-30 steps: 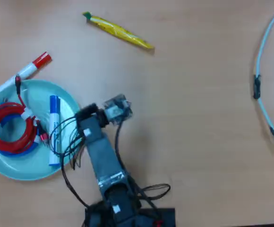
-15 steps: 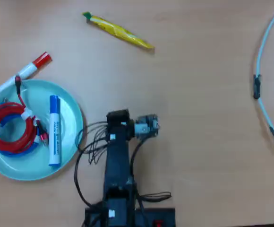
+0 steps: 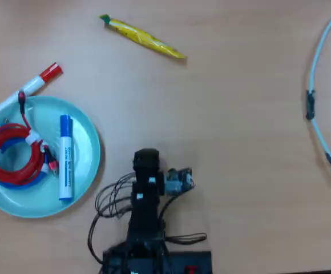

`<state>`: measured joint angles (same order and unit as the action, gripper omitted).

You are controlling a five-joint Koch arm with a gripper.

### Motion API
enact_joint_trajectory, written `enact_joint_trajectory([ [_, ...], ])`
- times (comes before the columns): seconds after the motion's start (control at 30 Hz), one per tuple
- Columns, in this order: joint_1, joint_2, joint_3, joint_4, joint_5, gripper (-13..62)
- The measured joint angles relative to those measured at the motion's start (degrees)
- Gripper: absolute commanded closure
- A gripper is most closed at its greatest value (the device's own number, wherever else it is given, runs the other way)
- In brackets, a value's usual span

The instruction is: Pick up the blue pen and put it in the green bowl

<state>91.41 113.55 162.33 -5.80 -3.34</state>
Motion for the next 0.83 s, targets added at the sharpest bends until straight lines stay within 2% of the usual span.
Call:
enact_joint_trajectory([
  [0.27, 3.08, 0.09, 11.43, -17.75, 0.18, 57.2],
  [0.83, 4.66, 0.44, 14.50, -18.46, 0.18, 57.1],
])
